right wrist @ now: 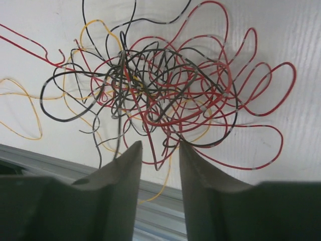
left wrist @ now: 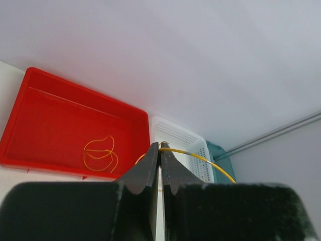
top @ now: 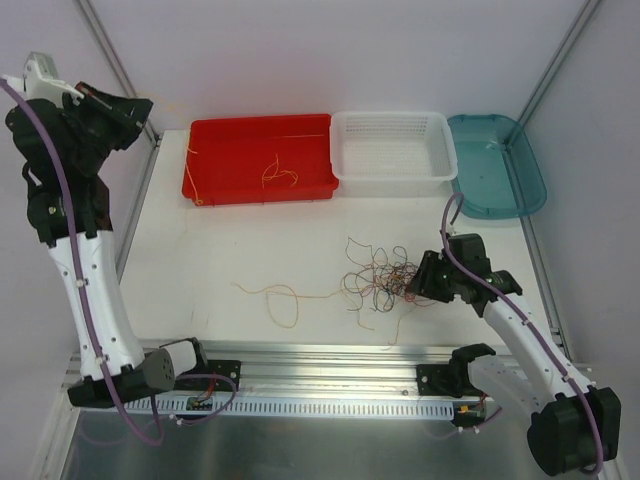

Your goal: Untangle the cables

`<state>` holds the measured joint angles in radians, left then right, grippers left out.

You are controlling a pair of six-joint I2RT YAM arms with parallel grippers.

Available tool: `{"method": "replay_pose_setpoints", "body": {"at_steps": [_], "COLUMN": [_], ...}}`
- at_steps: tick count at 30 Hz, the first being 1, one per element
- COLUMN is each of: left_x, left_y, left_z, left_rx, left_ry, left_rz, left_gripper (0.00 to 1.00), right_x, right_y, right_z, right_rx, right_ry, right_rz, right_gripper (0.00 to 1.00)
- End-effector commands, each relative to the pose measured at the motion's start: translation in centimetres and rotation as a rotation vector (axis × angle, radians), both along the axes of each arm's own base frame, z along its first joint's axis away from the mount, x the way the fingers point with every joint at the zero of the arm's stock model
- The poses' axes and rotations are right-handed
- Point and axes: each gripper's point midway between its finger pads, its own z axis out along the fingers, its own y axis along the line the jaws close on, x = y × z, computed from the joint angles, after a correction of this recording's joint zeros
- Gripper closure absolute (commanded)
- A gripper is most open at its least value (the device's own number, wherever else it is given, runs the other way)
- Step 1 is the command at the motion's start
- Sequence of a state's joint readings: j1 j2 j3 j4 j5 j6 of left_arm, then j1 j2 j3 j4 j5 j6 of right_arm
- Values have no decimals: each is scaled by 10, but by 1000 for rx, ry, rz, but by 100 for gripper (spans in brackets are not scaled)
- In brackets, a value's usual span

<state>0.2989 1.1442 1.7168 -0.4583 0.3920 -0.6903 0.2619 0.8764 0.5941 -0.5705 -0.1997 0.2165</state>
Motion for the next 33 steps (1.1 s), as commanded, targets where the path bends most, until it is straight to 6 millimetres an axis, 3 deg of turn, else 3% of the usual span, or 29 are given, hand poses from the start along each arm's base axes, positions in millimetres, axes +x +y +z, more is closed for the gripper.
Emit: {"method": "replay_pose_setpoints", "body": {"at_steps": [1,2,3,5,6,7,8,10,12,13,15,16,18,19,21,25,26,27,31,33], "left_x": [34,53,58,89,94,115,119,145,157,174,189,207,223,239,255,288,292,298,313,315], "left_y": [-3,0,-6,-4,-6,-3,-2,-3,-5,-11,-15,-18,-26,-26,-30,-34,-35,-39,-55,-60], "left_z": [23,16,28,19,32,20,33,23,31,23,22,7,-3,-24,-50,-129,-156,-166,-246,-273], "left_rx": [-10,-10,12,18,27,23,29,26,40,43,61,63,92,100,122,130,132,146,181,183], "left_ry": [-68,-47,-78,-54,-84,-53,-84,-66,-95,-92,-112,-89,-95,-61,-23,86,129,124,244,289], "left_rz": [-35,-29,-40,-36,-38,-39,-32,-37,-32,-42,-44,-52,-62,-52,-53,-72,-80,-90,-157,-176], "left_gripper": [100,100,100,100,100,100,100,100,100,100,100,100,100,100,100,100,100,100,100,100], "right_x": [-2,-4,-5,-8,-9,-11,-11,-14,-14,-14,-14,-14,-14,-13,-12,-13,-13,-13,-14,-15], "right_y": [12,12,13,15,16,17,17,18,18,17,16,16,16,15,14,15,15,14,12,12], "right_z": [4,5,5,7,9,10,15,18,25,26,29,29,30,29,27,24,24,23,21,21], "right_rx": [33,36,37,45,53,53,58,62,62,57,52,52,49,48,42,42,40,36,30,30], "right_ry": [-20,-24,-27,-35,-38,-40,-59,-73,-103,-111,-128,-130,-140,-140,-136,-119,-118,-115,-108,-109], "right_rz": [57,64,71,92,101,111,119,145,152,165,168,170,174,169,160,161,161,158,152,149], "right_gripper": [56,48,43,34,31,28,25,20,16,12,8,7,6,5,5,5,5,5,5,5]}}
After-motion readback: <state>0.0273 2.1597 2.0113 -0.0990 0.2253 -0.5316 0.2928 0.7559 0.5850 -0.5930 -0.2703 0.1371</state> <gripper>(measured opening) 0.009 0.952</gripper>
